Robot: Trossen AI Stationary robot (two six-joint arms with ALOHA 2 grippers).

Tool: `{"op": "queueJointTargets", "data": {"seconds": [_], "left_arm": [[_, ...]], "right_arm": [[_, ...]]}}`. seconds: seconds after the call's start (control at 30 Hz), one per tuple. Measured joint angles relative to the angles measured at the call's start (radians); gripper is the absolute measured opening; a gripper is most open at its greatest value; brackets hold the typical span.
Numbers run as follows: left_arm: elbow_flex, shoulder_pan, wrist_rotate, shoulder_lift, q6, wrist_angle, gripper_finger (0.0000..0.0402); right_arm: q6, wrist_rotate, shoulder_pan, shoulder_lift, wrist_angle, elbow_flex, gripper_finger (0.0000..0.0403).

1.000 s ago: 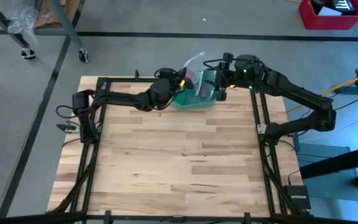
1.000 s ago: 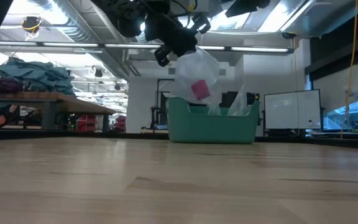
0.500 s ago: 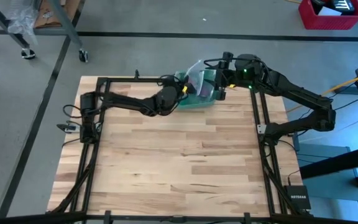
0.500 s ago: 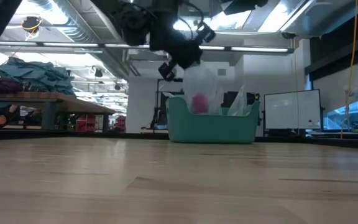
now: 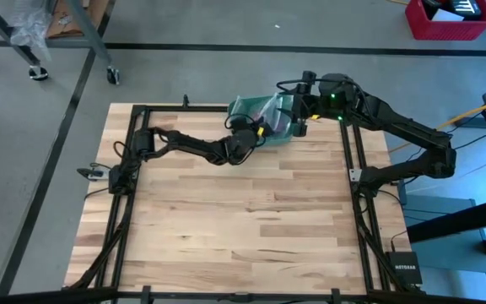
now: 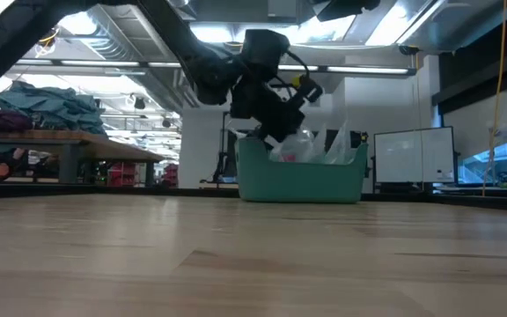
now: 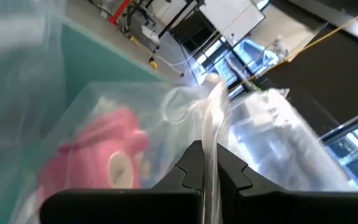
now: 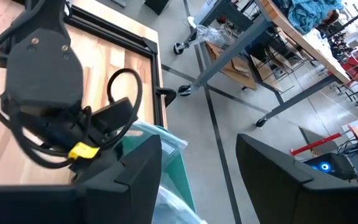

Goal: Roll bandage
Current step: Put the transparent zip bag into the green bin, then return to Home Position

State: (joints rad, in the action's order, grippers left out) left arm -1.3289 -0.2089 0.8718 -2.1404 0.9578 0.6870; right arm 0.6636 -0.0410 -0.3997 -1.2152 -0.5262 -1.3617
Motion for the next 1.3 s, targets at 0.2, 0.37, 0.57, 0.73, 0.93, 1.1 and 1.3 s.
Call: {"op": "queueJointTargets", "data": {"seconds": [0.2, 0.37, 0.57, 0.73, 0.93, 1.1, 1.3], "left_arm": [[0.000, -0.001, -0.033, -0.012, -0.022, -0.016, 0.0006], [-0.001, -0.009, -0.107, -0.012, -0.114, 0.012, 0.0036], [-0.001, -0.009, -0.111, -0.012, -0.084, 0.016, 0.0108], [-0.001, -0.007, -0.111, -0.012, -0.021, 0.078, 0.0161], [-0.001, -0.001, -0.111, 0.042, -0.089, 0.144, 0.0179], [-0.001, -0.001, -0.113, 0.140, -0.301, 0.134, 0.0177], [-0.001, 0.008, -0.169, 0.293, -0.602, 0.057, 0.0176]], "right_arm": [[0.000, 0.000, 0.000, 0.000, -0.001, 0.000, 0.0209], [0.000, 0.000, 0.000, 0.000, -0.001, 0.000, 0.0209], [0.000, 0.000, 0.000, 0.000, -0.005, 0.000, 0.0209], [0.000, 0.000, 0.000, 0.000, -0.012, 0.000, 0.0209], [0.001, 0.000, 0.000, 0.000, -0.018, 0.000, 0.0209], [0.001, 0.000, 0.000, 0.000, 0.002, 0.000, 0.0209], [0.008, 0.000, 0.000, 0.030, -0.003, 0.000, 0.0209]]}}
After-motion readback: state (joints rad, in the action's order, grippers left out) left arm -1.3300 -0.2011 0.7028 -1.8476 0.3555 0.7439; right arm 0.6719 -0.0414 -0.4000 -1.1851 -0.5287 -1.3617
